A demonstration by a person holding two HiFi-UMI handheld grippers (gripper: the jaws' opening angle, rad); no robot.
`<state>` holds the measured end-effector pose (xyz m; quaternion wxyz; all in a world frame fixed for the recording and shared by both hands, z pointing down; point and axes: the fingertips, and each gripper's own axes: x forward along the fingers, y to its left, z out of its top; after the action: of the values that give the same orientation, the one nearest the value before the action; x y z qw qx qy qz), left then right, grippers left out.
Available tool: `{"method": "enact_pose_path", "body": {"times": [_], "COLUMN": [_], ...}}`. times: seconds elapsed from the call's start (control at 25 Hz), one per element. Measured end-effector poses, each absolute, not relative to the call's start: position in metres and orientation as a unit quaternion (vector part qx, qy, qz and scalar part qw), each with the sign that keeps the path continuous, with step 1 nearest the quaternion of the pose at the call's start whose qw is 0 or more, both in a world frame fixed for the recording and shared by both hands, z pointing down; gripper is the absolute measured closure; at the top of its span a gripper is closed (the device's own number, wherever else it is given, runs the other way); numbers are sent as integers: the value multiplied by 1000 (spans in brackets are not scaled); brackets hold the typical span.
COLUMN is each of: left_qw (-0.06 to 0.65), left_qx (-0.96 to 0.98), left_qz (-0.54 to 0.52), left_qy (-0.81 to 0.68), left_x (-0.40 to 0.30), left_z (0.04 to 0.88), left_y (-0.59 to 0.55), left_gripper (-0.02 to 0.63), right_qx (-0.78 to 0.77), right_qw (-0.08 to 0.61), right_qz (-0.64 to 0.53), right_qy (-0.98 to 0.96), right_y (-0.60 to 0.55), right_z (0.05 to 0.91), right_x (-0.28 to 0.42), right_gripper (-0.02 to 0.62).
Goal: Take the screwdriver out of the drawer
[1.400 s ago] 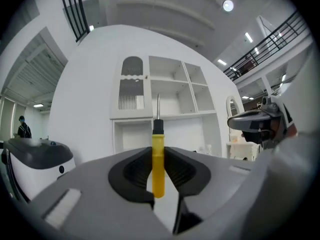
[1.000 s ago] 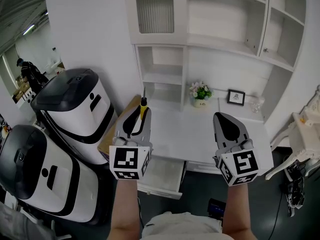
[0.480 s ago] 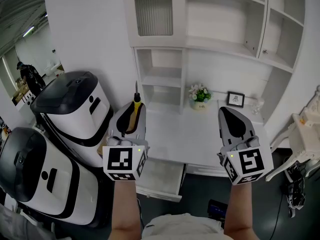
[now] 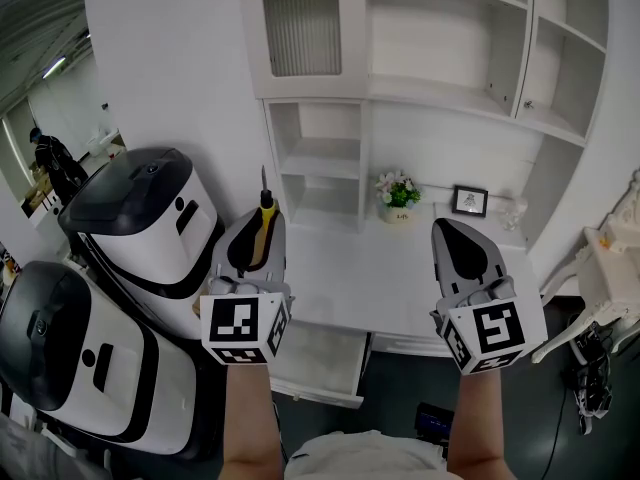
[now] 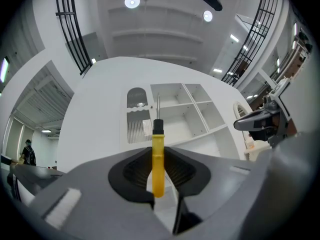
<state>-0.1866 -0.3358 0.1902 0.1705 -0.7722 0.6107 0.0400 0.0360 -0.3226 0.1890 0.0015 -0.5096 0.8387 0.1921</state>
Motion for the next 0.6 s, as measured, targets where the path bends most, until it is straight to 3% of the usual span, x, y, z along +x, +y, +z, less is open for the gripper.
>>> {"method": "enact_pose_path", "body": {"times": [0.6], "left_qw": [162], "left_qx": [-778], "left_qz": [40], "left_qy": [606], "left_x": [-185], "left_z": [197], "left_y": [-346], "left_gripper": [525], "right_qx": [-508], "right_qw": [-22], "right_qz": [192], "right_qy": [840], "right_y": [-334], "right_z": [199], "right_x": [33], "right_gripper": [589]}}
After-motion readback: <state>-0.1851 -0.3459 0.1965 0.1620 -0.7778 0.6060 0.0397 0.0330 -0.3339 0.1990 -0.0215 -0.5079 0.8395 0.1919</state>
